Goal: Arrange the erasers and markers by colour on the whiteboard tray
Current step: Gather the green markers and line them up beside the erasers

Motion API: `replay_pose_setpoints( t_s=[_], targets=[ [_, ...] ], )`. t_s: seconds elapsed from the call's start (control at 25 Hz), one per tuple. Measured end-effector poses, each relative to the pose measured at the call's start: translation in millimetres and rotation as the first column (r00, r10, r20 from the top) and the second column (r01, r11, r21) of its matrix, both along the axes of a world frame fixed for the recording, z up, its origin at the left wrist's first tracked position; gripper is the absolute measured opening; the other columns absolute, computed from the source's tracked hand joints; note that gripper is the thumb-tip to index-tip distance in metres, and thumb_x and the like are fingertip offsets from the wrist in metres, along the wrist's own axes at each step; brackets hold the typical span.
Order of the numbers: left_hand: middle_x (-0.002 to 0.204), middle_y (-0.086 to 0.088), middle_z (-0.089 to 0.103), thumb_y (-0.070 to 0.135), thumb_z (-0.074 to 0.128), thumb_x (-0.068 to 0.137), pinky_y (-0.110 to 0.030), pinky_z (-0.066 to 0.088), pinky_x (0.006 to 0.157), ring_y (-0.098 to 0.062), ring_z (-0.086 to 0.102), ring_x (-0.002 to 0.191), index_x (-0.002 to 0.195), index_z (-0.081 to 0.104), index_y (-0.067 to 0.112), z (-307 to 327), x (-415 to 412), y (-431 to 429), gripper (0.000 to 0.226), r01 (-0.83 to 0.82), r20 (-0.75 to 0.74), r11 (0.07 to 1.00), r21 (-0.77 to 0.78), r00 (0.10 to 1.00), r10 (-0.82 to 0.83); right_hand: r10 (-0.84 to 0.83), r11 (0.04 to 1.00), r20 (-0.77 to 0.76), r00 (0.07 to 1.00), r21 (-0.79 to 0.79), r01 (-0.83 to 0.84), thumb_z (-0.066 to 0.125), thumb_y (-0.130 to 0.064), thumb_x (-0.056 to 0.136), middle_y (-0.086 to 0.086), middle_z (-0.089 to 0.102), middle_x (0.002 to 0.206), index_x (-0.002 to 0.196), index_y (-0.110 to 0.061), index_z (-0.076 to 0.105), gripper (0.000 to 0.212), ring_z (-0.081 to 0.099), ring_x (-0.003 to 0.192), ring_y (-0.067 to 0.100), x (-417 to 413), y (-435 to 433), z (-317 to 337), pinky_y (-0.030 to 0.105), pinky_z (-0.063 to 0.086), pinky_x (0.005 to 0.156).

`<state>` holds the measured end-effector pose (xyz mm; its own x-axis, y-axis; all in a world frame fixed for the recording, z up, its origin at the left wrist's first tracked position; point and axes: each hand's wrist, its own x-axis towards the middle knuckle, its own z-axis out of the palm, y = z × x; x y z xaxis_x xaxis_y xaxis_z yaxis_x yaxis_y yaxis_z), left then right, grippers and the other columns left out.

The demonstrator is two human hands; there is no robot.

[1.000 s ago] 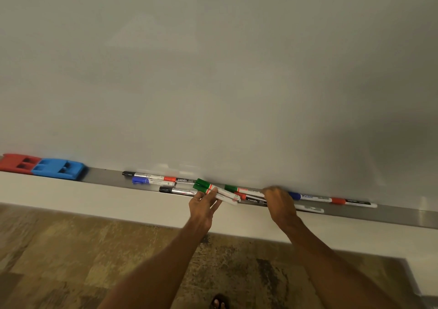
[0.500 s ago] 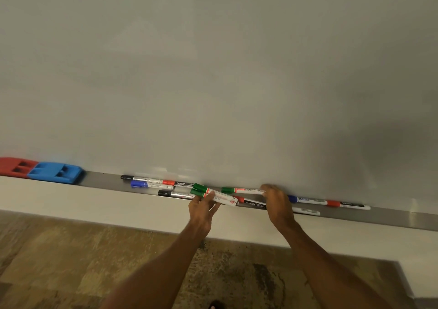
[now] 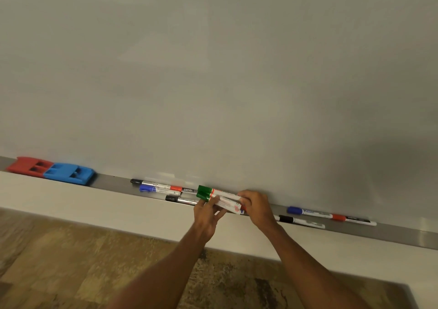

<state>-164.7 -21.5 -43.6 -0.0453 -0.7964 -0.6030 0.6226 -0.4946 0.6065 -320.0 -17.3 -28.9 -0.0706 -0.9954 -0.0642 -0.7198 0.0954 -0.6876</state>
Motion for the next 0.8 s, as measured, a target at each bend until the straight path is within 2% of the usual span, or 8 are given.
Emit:
replay_pose_setpoints(
  t_s=[0.08, 0.2, 0.28, 0.36, 0.52, 0.6, 0.72, 0.8],
  targets=[
    [0.110, -0.020, 0.065, -0.003, 0.058, 0.089, -0.044, 0.054, 0.079, -0.035, 0.064, 0.102, 0.116, 0.055, 0.003, 1, 1, 1, 0.028, -0.025, 0.009, 1.000, -0.001, 1.000, 0.025, 0.037, 0.999, 0.024, 0.999, -0.016, -0.037, 0.053, -0.007, 0.094, 0.016, 0.072, 0.105, 0.108, -0.001, 0.070, 0.023, 0.070, 0.091, 0.023, 4, 0, 1, 0.012, 0.051, 0.066],
    [0.107, -0.017, 0.067, -0.002, 0.063, 0.086, -0.040, 0.056, 0.074, -0.034, 0.065, 0.099, 0.115, 0.056, 0.004, 3, 2, 2, 0.031, -0.067, 0.032, 0.998, -0.009, 0.997, 0.067, 0.064, 0.998, 0.037, 0.997, -0.023, -0.064, 0.053, -0.006, 0.093, 0.013, 0.074, 0.100, 0.107, -0.003, 0.071, 0.023, 0.068, 0.088, 0.021, 9, 0, 1, 0.022, 0.053, 0.074],
    [0.104, -0.016, 0.067, -0.002, 0.065, 0.085, -0.038, 0.057, 0.070, -0.034, 0.065, 0.099, 0.113, 0.056, 0.005, 5, 3, 1, 0.031, -0.092, 0.041, 0.996, -0.008, 0.995, 0.092, 0.084, 0.996, 0.036, 0.996, -0.021, -0.083, 0.054, -0.007, 0.093, 0.011, 0.074, 0.100, 0.107, -0.004, 0.071, 0.023, 0.065, 0.084, 0.014, 11, -1, 0, 0.012, 0.047, 0.068],
    [0.106, -0.016, 0.066, -0.002, 0.066, 0.083, -0.038, 0.057, 0.069, -0.034, 0.065, 0.100, 0.109, 0.057, 0.006, 6, 6, 1, 0.028, -0.113, 0.055, 0.994, 0.002, 0.992, 0.113, 0.106, 0.994, 0.062, 0.992, -0.012, -0.105, 0.055, -0.007, 0.092, 0.011, 0.075, 0.100, 0.106, -0.006, 0.072, 0.023, 0.064, 0.082, 0.012, 13, -4, -1, 0.011, 0.045, 0.067],
    [0.110, -0.019, 0.065, -0.002, 0.068, 0.082, -0.040, 0.057, 0.074, -0.036, 0.063, 0.104, 0.111, 0.057, 0.005, 8, 17, -1, 0.032, -0.161, 0.057, 0.987, 0.012, 0.985, 0.160, 0.000, 0.999, 0.251, 0.968, 0.037, -0.010, 0.059, -0.010, 0.091, 0.013, 0.071, 0.112, 0.114, -0.004, 0.068, 0.025, 0.068, 0.097, 0.021, 26, -8, -2, 0.027, 0.055, 0.086],
    [0.110, -0.019, 0.065, -0.001, 0.068, 0.082, -0.039, 0.057, 0.075, -0.036, 0.063, 0.104, 0.113, 0.057, 0.005, 8, 26, -3, 0.033, -0.193, 0.043, 0.981, 0.006, 0.980, 0.193, -0.102, 0.991, 0.429, 0.898, 0.120, 0.055, 0.061, -0.015, 0.091, 0.014, 0.068, 0.117, 0.118, -0.008, 0.064, 0.028, 0.067, 0.100, 0.024, 39, -7, -3, 0.029, 0.059, 0.081],
    [0.110, -0.018, 0.065, 0.000, 0.067, 0.084, -0.039, 0.057, 0.075, -0.034, 0.065, 0.103, 0.117, 0.056, 0.002, 8, 41, -5, 0.035, -0.233, 0.003, 0.973, 0.001, 0.973, 0.233, -0.212, 0.962, 0.671, 0.711, 0.272, 0.030, 0.062, -0.018, 0.091, 0.012, 0.065, 0.116, 0.116, -0.016, 0.060, 0.026, 0.067, 0.099, 0.025, 63, -5, -2, 0.027, 0.061, 0.071],
    [0.107, -0.018, 0.066, 0.000, 0.066, 0.085, -0.037, 0.058, 0.073, -0.032, 0.066, 0.098, 0.115, 0.057, 0.001, 7, 54, -7, 0.031, -0.250, -0.014, 0.968, -0.006, 0.968, 0.250, -0.251, 0.953, 0.744, 0.619, 0.302, 0.023, 0.061, -0.015, 0.091, 0.012, 0.064, 0.116, 0.117, -0.013, 0.058, 0.027, 0.068, 0.101, 0.029, 81, -5, -4, 0.032, 0.062, 0.075]
  ],
)
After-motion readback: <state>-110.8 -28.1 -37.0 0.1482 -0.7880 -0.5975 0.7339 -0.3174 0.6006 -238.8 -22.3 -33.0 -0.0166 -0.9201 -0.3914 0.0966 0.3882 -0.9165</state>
